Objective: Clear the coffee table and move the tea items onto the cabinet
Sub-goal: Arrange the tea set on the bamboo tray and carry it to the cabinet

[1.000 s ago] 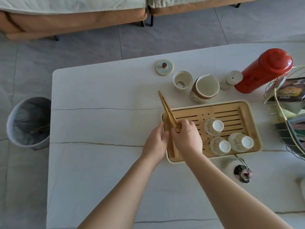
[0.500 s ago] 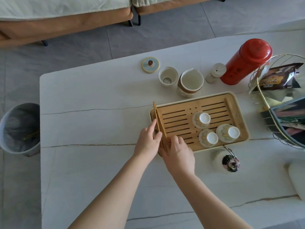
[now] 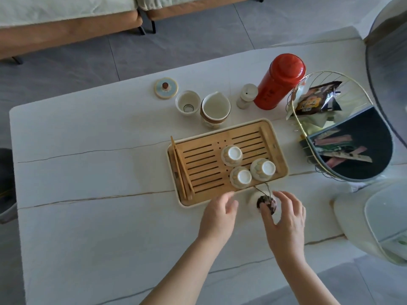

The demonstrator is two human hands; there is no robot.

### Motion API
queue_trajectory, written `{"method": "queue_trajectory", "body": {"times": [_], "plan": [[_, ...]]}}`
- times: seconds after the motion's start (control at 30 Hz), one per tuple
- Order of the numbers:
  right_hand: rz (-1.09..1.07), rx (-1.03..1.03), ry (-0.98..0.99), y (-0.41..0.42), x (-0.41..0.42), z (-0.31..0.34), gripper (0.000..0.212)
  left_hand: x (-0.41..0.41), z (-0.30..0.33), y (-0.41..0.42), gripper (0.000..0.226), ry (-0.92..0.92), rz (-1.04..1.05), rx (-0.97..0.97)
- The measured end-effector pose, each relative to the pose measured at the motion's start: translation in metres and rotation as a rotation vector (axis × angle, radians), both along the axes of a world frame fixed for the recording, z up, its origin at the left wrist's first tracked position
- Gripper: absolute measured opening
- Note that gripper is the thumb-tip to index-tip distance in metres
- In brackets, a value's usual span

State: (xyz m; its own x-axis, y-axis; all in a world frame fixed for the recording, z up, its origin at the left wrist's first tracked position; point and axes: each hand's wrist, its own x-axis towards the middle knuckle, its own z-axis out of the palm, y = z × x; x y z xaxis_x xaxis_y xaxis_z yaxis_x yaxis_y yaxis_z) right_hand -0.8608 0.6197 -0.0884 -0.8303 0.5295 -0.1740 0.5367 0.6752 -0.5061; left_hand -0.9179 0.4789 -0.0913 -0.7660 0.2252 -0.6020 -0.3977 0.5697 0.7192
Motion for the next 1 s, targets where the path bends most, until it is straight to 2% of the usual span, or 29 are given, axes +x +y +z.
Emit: {"method": "queue_trajectory", "body": {"times": [0.13, 0.17, 0.23, 0.33, 0.4, 0.53, 0.77, 1.0], "plan": [[-0.209, -0.454, -0.107, 0.018, 0.002, -0.008, 0.036, 0.015, -0.001, 0.036, 0.042, -0.471, 0.276, 0.332], [-0.232, -0.553, -0.109, 0.017, 0.002, -0.010, 0.035, 0.017, -0.002, 0.041, 0.042, -0.545, 0.339, 0.387], [-0.252, -0.614, -0.098, 0.012, 0.002, -0.010, 0.037, 0.018, -0.004, 0.043, 0.041, -0.592, 0.369, 0.427], [-0.283, -0.614, -0.094, -0.001, 0.005, -0.006, 0.045, 0.015, -0.001, 0.035, 0.038, -0.567, 0.332, 0.430], [-0.277, -0.622, -0.096, -0.010, 0.007, -0.002, 0.042, 0.014, 0.007, 0.023, 0.034, -0.529, 0.325, 0.417], [-0.172, -0.574, -0.097, -0.033, 0.006, 0.014, 0.046, 0.013, 0.026, -0.010, 0.032, -0.454, 0.343, 0.379], [-0.059, -0.618, -0.054, -0.069, -0.030, 0.028, 0.045, -0.011, 0.047, -0.055, 0.035, -0.301, 0.434, 0.351], [0.030, -0.591, -0.112, -0.078, -0.061, 0.007, 0.055, -0.037, 0.031, -0.063, 0.036, -0.298, 0.470, 0.363]]}}
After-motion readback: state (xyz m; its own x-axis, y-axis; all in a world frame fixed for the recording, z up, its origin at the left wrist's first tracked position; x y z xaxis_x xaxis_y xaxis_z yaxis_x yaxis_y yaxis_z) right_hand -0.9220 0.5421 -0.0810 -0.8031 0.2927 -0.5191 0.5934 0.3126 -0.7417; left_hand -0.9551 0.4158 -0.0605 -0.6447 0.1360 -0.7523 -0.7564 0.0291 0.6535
